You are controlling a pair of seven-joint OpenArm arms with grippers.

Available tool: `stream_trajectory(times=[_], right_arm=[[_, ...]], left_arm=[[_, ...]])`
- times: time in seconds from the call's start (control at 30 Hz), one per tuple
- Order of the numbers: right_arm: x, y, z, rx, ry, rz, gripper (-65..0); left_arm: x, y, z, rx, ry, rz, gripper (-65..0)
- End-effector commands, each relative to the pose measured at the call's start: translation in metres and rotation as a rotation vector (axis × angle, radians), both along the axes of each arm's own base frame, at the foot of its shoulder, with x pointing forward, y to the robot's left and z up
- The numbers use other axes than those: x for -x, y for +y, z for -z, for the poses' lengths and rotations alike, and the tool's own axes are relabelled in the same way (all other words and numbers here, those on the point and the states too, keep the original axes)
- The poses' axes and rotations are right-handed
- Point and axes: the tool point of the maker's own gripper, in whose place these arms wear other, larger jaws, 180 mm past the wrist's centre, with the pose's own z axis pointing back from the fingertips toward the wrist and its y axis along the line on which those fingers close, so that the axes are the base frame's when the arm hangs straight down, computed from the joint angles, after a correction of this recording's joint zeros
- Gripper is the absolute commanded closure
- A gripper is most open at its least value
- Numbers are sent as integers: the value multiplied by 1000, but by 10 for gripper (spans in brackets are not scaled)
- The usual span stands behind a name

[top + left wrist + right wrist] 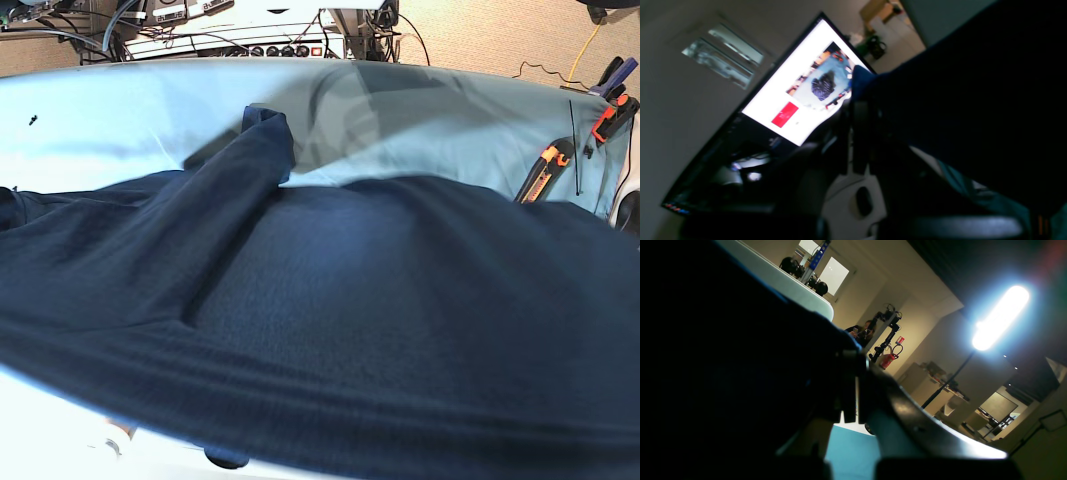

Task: Layout the t-shirt on the table in an organized manner, then fold the t-shirt properly
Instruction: 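Raise the held shirt high with both grippers and swing it over the table, then lower the shirt onto the table with both grippers, keeping it stretched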

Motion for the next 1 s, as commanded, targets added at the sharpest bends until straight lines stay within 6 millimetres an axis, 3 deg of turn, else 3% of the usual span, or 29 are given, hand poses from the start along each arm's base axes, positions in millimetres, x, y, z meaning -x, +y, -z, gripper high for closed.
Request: stream_trajectory(times=[0.0,0.43,0.57,0.7,0.97], right_arm=[[5,-13,-7,-2,-14,68,0],[4,-19,7,-41,18,91,0],[5,-22,25,-118,25,76,0],[0,-22,47,-188,59,65,0],[-46,13,113,-275,256,-65,0]], left_arm=[[2,12,-7,-18,-10,-71,0],[-22,12,52,90,69,-16,0],[-28,11,76,126,118,-7,0],[-31,7,87,156,122,20,0],[-35,2,118,192,174,52,0]])
